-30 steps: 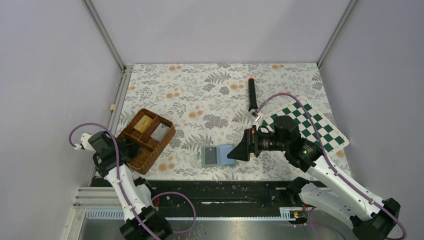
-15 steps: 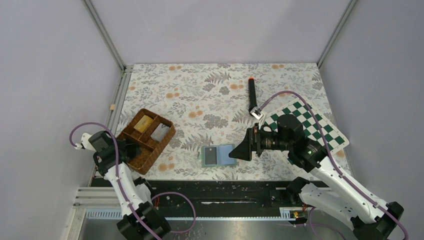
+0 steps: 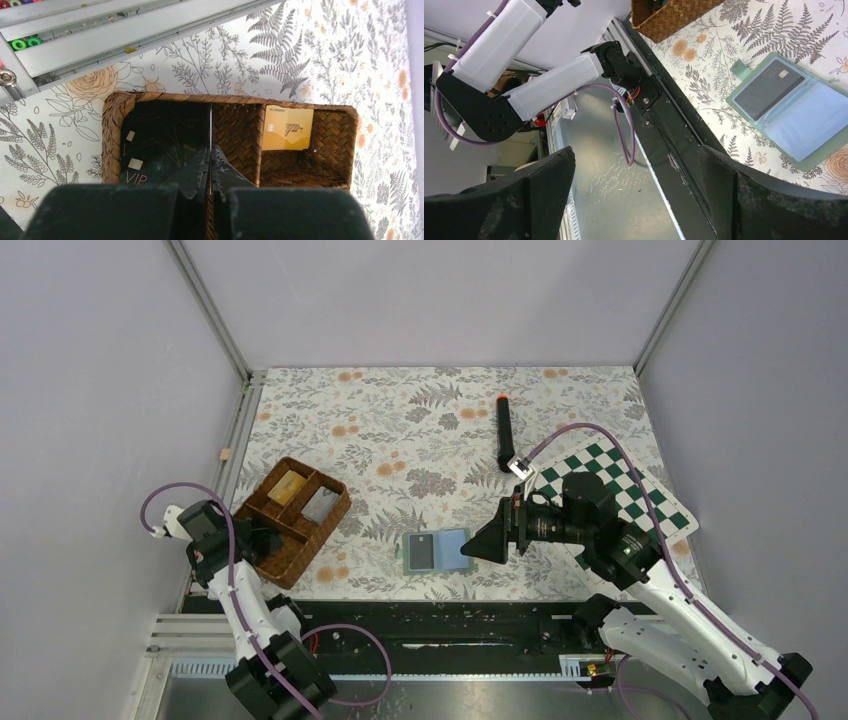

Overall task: Take the credit cards out of the card holder
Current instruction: Place the credit card in the storage box.

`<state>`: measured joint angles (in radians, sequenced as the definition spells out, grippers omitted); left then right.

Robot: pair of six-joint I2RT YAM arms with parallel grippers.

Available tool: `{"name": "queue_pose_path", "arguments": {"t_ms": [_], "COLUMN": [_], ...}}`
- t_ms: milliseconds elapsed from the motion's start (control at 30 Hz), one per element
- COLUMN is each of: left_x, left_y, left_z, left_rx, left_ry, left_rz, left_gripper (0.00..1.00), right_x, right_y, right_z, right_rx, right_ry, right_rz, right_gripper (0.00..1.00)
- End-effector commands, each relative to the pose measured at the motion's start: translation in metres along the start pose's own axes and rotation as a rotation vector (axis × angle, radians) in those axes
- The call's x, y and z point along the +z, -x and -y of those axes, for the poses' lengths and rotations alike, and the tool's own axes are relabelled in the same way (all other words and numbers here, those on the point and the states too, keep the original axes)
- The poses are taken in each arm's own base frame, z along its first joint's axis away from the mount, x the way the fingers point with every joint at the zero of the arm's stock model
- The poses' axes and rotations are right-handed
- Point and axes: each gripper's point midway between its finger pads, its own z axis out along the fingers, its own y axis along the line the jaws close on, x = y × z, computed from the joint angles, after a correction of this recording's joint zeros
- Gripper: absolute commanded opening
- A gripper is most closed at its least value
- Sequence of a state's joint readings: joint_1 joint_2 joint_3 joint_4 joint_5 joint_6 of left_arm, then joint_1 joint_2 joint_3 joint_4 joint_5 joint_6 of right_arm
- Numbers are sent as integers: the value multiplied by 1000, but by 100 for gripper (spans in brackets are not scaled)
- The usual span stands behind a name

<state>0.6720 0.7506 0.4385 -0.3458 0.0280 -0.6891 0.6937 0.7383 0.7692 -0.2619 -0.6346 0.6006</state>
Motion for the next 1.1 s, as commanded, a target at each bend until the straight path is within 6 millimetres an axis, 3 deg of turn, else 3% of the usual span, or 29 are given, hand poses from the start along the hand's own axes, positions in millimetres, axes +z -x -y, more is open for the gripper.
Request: {"name": "queue_pose_path", "arguments": {"t_ms": [0, 267, 633, 867, 1067], "left_x": [6, 6, 3, 3, -3], "left_y": [5, 7, 11, 12, 22], "left_z": [3, -1, 2, 3, 11], "left_rx": [-3, -6, -9, -11, -11], "left_ry": [-13, 14, 24, 25, 10], "left_rz": [17, 19, 15, 16, 32], "left_gripper": [2, 6, 29, 36, 48], "right_x": [-6, -10, -11, -10, -9], "right_y": [7, 8, 5, 4, 2], "right_z": [-9, -13, -11, -10, -9], "right_rx": [-18, -20, -10, -2, 17], "right_ry": [8, 15, 12, 11, 8], "right_rz": [32, 47, 48, 47, 37], "right_gripper": [99, 99, 99, 99, 100]}}
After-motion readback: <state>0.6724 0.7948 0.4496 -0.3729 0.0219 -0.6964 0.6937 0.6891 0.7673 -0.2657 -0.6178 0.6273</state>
